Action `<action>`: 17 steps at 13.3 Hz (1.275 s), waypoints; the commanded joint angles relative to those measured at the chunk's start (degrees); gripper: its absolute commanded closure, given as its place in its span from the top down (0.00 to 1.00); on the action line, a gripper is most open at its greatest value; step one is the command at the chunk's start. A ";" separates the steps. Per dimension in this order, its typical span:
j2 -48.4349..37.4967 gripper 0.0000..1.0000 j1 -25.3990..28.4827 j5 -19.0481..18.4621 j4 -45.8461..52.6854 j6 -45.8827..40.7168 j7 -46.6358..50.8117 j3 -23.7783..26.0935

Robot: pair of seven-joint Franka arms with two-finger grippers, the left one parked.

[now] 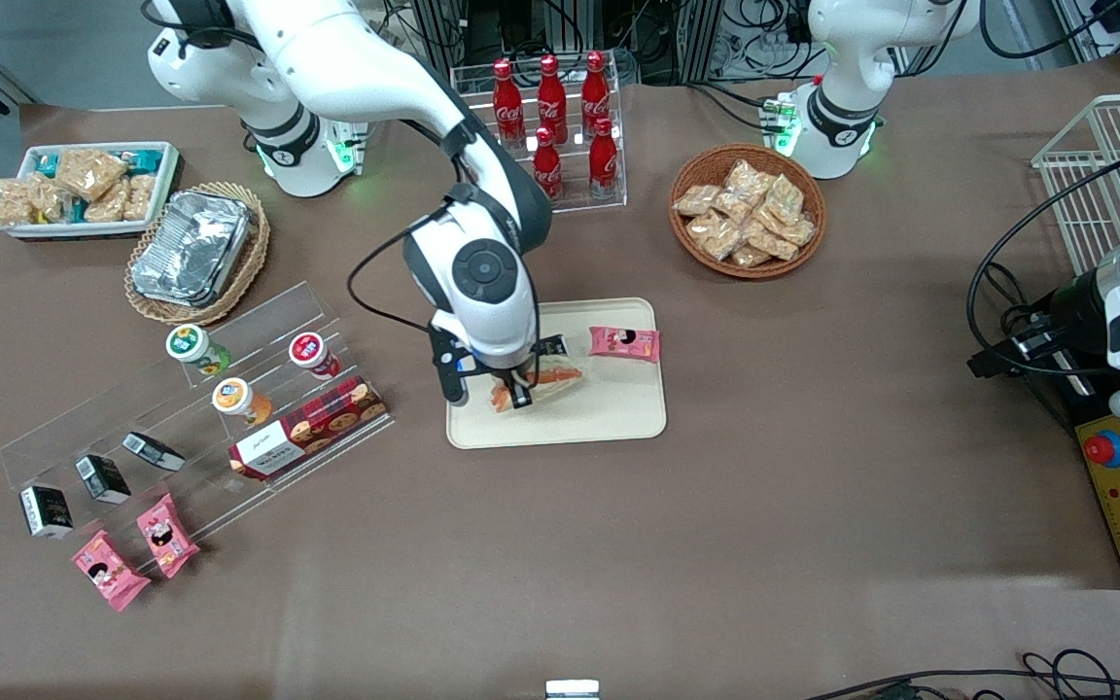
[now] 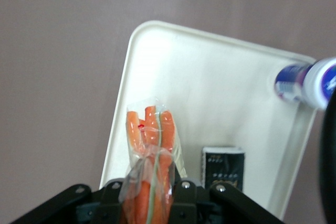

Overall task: Place sandwich on tray
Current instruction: 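Lower the sandwich onto the tray and open the right gripper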

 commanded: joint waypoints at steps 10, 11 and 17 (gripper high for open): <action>7.99 0.00 0.27 1.02 0.92 9.09 2.96 -1.33; 8.43 0.00 0.18 1.02 0.92 9.71 2.96 -1.33; 9.57 0.81 0.36 -2.48 1.10 9.98 1.82 -1.42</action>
